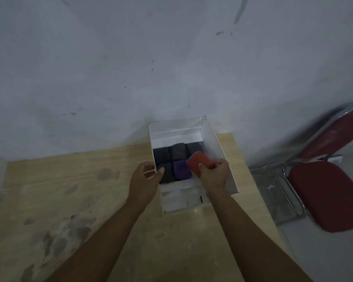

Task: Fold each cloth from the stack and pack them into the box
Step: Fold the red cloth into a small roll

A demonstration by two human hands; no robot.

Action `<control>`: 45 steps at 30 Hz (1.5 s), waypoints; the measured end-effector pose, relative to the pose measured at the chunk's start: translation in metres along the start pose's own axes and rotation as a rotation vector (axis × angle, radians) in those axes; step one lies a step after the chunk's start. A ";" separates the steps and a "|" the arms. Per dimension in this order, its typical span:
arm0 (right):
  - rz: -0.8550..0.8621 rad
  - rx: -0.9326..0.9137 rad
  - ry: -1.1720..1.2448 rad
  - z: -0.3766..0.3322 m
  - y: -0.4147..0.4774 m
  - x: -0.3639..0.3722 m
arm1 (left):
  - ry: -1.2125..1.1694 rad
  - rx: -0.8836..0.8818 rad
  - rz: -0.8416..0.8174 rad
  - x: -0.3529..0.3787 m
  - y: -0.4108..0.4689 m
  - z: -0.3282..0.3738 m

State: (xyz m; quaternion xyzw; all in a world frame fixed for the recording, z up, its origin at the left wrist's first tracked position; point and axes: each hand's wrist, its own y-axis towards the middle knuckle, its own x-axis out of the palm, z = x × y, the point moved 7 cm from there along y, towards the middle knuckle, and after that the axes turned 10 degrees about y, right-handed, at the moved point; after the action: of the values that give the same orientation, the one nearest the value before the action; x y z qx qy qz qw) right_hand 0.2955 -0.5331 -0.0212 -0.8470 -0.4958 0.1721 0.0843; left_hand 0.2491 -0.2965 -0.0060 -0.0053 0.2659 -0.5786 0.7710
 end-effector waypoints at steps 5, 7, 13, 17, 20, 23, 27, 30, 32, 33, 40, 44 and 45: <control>0.125 0.163 -0.033 0.027 0.018 0.012 | 0.042 0.004 -0.034 0.005 0.008 -0.008; 0.115 0.146 -0.095 0.027 0.018 0.014 | 0.061 0.016 -0.049 0.004 0.009 -0.009; -0.006 0.069 -0.437 0.025 0.023 0.015 | 0.080 0.052 -0.047 0.005 0.007 -0.006; -0.032 0.018 -0.490 0.023 0.031 0.022 | 0.080 0.049 -0.050 0.004 0.007 -0.007; -0.056 0.032 -0.576 0.028 0.035 0.024 | 0.083 0.053 -0.059 0.004 0.007 -0.007; -0.089 0.008 -0.687 0.028 0.038 0.029 | 0.049 0.016 -0.086 0.005 0.006 -0.009; -0.175 -0.130 -0.876 0.018 0.033 0.034 | 0.004 -0.010 -0.088 0.004 0.005 -0.009; -0.231 -0.334 -1.023 0.012 0.023 0.041 | -0.001 0.007 -0.074 0.005 0.004 -0.008; -0.306 -0.475 -1.093 0.010 0.017 0.053 | -0.005 0.015 -0.071 0.005 0.003 -0.009; -0.345 -0.496 -1.099 0.012 0.017 0.058 | -0.006 0.015 -0.073 0.005 0.003 -0.010; -0.342 -0.339 -1.289 0.030 0.028 0.059 | 0.013 0.016 -0.080 0.007 0.004 -0.010; -0.372 -0.293 -1.359 0.028 0.030 0.061 | -0.007 -0.021 -0.103 0.007 0.004 -0.011; -0.393 -0.281 -1.362 0.027 0.029 0.062 | -0.009 -0.032 -0.109 0.007 0.003 -0.011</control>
State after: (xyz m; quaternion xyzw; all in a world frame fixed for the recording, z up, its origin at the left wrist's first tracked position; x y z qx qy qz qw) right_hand 0.3369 -0.4945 -0.0686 -0.4499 -0.5988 0.5781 -0.3236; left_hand 0.2490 -0.2982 -0.0188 -0.0348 0.2711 -0.6154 0.7393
